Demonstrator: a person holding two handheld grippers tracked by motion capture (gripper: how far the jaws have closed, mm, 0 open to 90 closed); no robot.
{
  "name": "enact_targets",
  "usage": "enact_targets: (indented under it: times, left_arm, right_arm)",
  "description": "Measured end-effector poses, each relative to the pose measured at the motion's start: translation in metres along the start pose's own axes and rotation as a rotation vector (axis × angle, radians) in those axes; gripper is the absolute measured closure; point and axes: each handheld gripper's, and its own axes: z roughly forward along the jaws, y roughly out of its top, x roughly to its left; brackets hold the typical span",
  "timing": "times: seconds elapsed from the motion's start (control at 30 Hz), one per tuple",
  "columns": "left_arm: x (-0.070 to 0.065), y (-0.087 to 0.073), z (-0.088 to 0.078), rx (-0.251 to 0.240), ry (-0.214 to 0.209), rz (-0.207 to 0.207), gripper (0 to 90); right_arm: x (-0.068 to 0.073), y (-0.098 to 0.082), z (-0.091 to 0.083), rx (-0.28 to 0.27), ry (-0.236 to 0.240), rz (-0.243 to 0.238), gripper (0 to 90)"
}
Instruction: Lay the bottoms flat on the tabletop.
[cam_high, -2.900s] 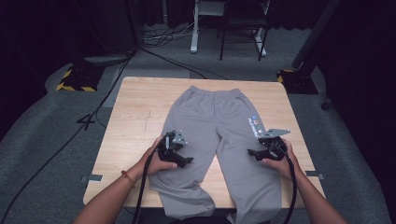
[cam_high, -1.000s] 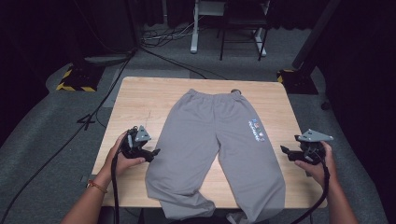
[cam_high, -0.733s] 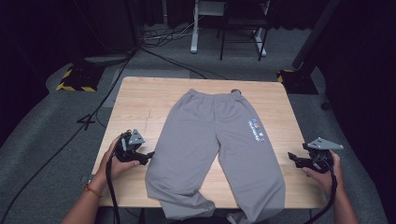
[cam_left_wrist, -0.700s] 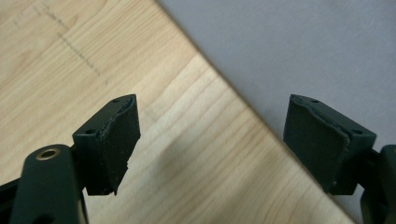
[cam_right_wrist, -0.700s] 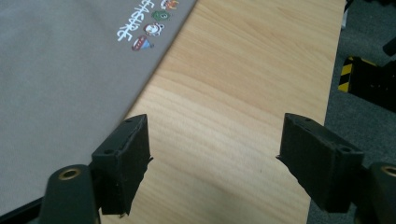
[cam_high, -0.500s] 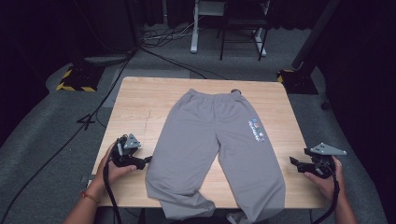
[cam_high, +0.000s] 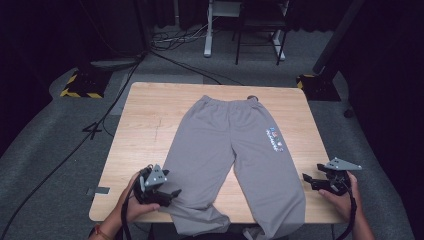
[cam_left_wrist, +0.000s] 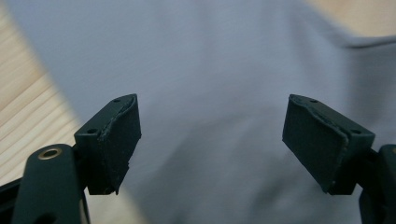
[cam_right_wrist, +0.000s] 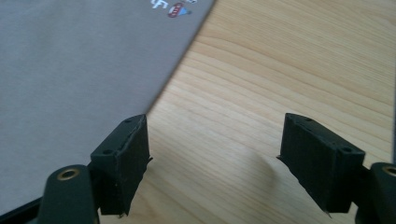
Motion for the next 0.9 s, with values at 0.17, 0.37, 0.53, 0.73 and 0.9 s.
enact_targets:
  times: [0.17,0.37,0.53,0.73,0.9]
  left_arm:
    - [-0.032,0.006,0.008,0.012,-0.107,0.071,24.4]
    - [-0.048,0.012,0.019,0.031,-0.188,0.105,33.8]
    - [-0.063,0.014,0.021,0.044,-0.262,0.171,52.7]
    - [-0.077,0.017,0.024,0.084,-0.335,0.249,63.8]
    - [-0.075,0.020,0.034,0.114,-0.335,0.224,51.4]
  right_arm:
    - [0.006,0.002,0.005,0.017,0.017,-0.022,25.4]
    - [0.008,0.003,0.006,0.020,0.025,-0.034,26.3]
    - [0.008,0.002,0.006,0.014,0.030,-0.022,27.0]
    - [0.009,0.002,0.008,0.010,0.038,-0.016,27.3]
    - [0.012,0.004,0.009,0.011,0.047,-0.028,27.4]
